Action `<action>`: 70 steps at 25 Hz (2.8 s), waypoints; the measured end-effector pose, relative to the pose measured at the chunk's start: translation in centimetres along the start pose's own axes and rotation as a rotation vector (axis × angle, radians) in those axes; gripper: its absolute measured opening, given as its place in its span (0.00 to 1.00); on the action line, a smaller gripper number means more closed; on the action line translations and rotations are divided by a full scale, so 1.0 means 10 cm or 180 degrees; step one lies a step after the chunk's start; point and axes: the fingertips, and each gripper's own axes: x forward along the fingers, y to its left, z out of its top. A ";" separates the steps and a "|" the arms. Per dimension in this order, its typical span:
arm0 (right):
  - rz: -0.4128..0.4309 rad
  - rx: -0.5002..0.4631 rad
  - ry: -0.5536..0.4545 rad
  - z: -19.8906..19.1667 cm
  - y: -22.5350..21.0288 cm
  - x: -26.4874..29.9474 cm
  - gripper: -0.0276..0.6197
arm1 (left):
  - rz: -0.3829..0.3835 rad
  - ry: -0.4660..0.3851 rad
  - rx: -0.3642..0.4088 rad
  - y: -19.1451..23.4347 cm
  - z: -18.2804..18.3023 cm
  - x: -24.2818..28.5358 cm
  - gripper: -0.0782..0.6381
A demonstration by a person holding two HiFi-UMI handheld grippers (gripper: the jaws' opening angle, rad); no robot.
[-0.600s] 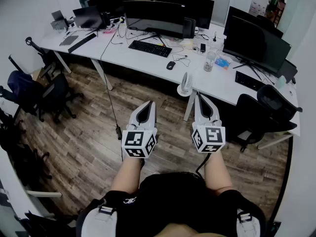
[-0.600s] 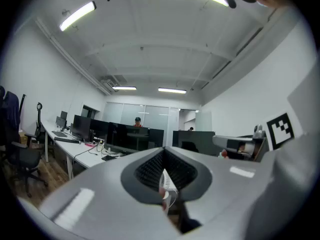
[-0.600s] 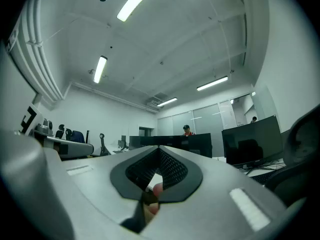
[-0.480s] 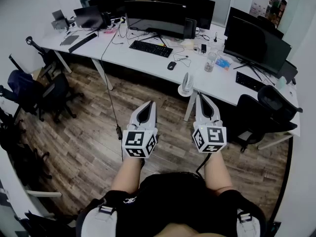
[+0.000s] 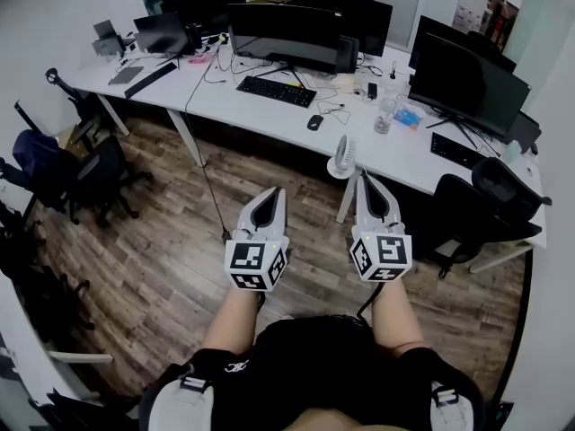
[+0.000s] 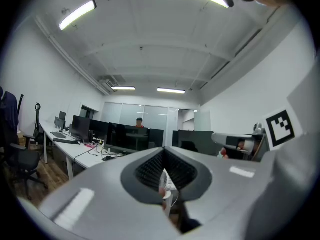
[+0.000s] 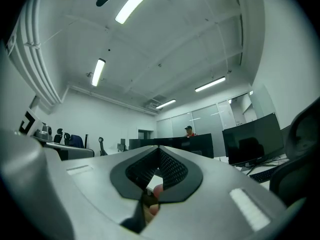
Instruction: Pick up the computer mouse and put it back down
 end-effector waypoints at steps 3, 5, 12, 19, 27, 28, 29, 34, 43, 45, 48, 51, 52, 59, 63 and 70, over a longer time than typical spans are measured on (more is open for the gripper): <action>-0.0007 -0.0012 0.0001 -0.01 0.06 0.03 0.04 | -0.0013 0.0011 0.0007 0.06 -0.02 -0.01 0.18; -0.0009 -0.0022 -0.0003 -0.01 0.12 0.06 0.04 | -0.0022 0.0010 0.0009 0.11 -0.02 -0.03 0.18; -0.0058 -0.0058 0.0012 -0.08 0.37 0.08 0.04 | -0.0074 0.0002 0.0033 0.30 -0.06 -0.13 0.18; -0.0116 -0.0053 0.0035 -0.14 0.46 0.09 0.04 | -0.0096 0.0003 0.0037 0.42 -0.12 -0.19 0.18; -0.0109 -0.0003 -0.0036 -0.20 0.45 0.40 0.04 | -0.0081 0.0007 0.0045 0.59 -0.13 0.03 0.18; -0.0110 0.0013 -0.0038 -0.23 0.43 0.46 0.04 | -0.0078 0.0010 0.0051 0.62 -0.14 0.08 0.18; -0.0113 0.0028 -0.0034 -0.26 0.40 0.53 0.04 | -0.0077 0.0017 0.0054 0.65 -0.15 0.14 0.18; -0.0095 0.0047 -0.0020 -0.41 0.29 0.98 0.04 | -0.0066 0.0048 0.0078 0.84 -0.21 0.54 0.18; -0.0094 0.0062 0.0021 -0.71 -0.20 2.09 0.04 | -0.0053 0.0085 0.0112 1.21 -0.30 1.69 0.18; -0.0100 0.0074 0.0043 -0.77 -0.34 2.35 0.04 | -0.0042 0.0104 0.0104 1.30 -0.30 1.98 0.18; -0.0088 0.0092 0.0093 -0.83 -0.55 2.75 0.04 | -0.0015 0.0135 0.0099 1.41 -0.28 2.41 0.18; -0.0061 0.0088 0.0123 -0.88 -0.75 3.15 0.04 | 0.0018 0.0154 0.0093 1.52 -0.26 2.83 0.18; -0.0051 0.0088 0.0130 -0.90 -0.81 3.27 0.04 | 0.0026 0.0161 0.0090 1.55 -0.26 2.96 0.18; -0.0002 0.0098 0.0226 -1.03 -1.15 3.91 0.04 | 0.0038 0.0225 0.0052 1.65 -0.30 3.72 0.18; -0.0041 0.0119 0.0297 -1.15 -1.26 4.17 0.04 | -0.0006 0.0298 0.0038 1.73 -0.38 4.01 0.18; -0.0295 0.0156 0.0373 -1.38 -1.31 4.48 0.04 | -0.0264 0.0361 0.0112 1.92 -0.44 4.39 0.18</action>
